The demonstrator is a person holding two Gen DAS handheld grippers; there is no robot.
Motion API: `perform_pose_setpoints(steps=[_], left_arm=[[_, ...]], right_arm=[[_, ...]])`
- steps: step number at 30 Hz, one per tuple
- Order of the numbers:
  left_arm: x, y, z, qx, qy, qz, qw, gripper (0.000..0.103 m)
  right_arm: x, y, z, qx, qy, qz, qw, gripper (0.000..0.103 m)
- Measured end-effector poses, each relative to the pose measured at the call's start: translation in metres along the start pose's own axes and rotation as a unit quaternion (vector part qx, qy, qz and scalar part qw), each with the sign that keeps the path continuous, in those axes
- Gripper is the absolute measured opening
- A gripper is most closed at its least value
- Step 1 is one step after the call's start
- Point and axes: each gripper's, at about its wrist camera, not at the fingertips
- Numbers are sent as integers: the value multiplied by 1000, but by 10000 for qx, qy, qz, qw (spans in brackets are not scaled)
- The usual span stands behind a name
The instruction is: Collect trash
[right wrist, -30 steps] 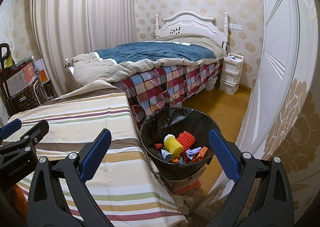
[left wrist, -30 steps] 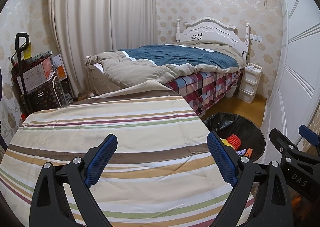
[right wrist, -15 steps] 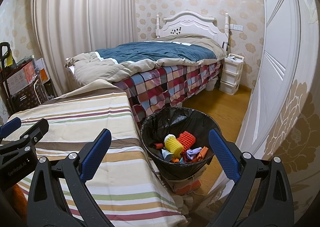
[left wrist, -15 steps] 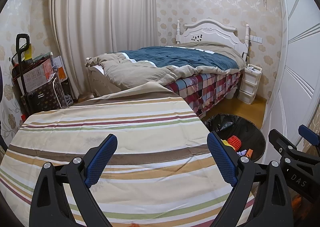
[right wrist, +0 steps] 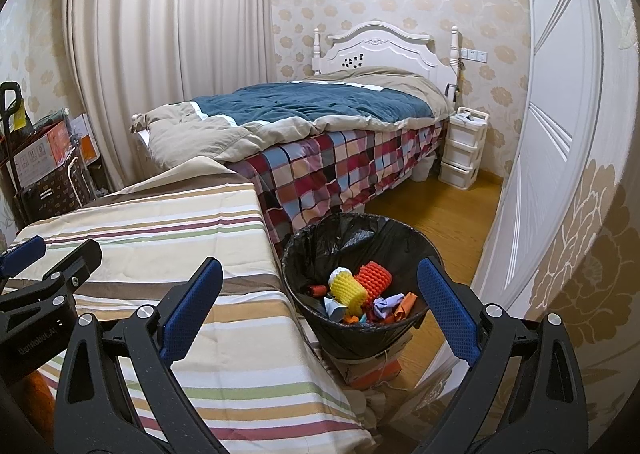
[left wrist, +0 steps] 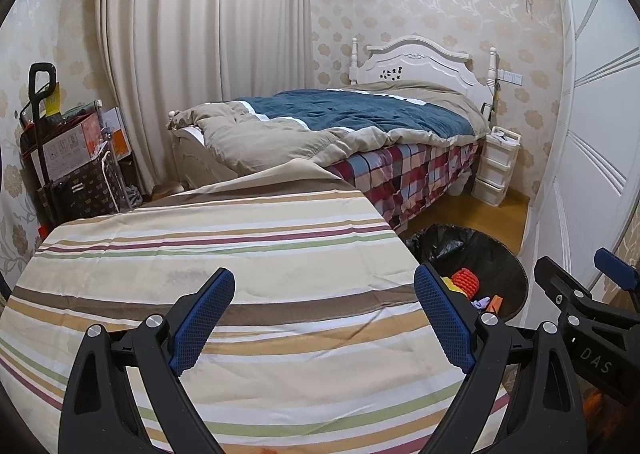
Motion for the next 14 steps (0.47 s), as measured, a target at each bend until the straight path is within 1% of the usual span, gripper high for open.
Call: perform_pose_setpoints(steps=[3, 9, 14], left_arm=[[2, -1, 0, 24, 8, 7, 10000, 91], [5, -3, 4, -163, -67, -66, 9998, 91], [8, -11, 18, -218, 29, 120, 9997, 91]], right_arm=[[0, 0, 0, -3, 0, 3, 10000, 96], [-4, -1, 6, -32, 45, 29, 10000, 96], [-7, -6, 19, -117, 161, 96, 9998, 96]])
Point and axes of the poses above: each gripper's, at about its wrist camera, not at the fingertips, and y roughly against the way its jaws point, z to its left, x to its underside, and after that the axes turned 6 degrees about x, right-handed
